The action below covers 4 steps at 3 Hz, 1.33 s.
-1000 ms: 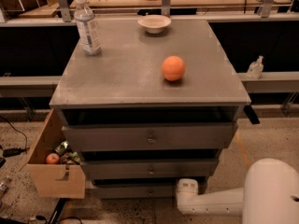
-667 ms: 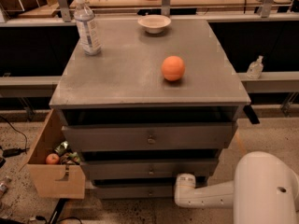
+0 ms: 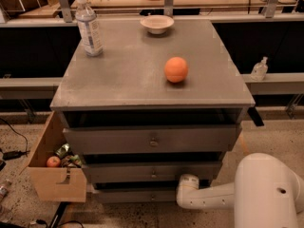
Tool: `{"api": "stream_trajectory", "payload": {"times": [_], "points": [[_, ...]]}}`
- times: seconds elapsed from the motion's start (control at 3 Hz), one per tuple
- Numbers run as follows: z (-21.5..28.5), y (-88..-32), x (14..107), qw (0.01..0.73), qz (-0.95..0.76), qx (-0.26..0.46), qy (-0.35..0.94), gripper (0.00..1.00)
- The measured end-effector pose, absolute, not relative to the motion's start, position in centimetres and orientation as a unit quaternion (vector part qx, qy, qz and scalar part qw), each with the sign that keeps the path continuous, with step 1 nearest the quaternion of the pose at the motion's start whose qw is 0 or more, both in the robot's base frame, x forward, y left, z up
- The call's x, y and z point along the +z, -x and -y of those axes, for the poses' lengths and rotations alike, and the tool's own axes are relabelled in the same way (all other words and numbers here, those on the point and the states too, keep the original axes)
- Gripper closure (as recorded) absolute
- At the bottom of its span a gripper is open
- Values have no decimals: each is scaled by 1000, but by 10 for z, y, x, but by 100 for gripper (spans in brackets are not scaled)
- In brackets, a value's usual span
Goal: Open bottom drawer
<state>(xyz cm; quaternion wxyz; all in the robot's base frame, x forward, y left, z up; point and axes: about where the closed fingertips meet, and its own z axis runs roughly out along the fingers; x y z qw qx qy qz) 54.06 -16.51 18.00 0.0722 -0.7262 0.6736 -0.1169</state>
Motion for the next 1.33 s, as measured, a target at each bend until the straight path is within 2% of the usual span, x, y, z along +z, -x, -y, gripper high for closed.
{"api": "stream_trajectory", "payload": {"times": [0.33,1.33], "points": [[165,-541,181,72,-674,-117,726,100],[165,-540,181,72,-674,-117,726,100]]}}
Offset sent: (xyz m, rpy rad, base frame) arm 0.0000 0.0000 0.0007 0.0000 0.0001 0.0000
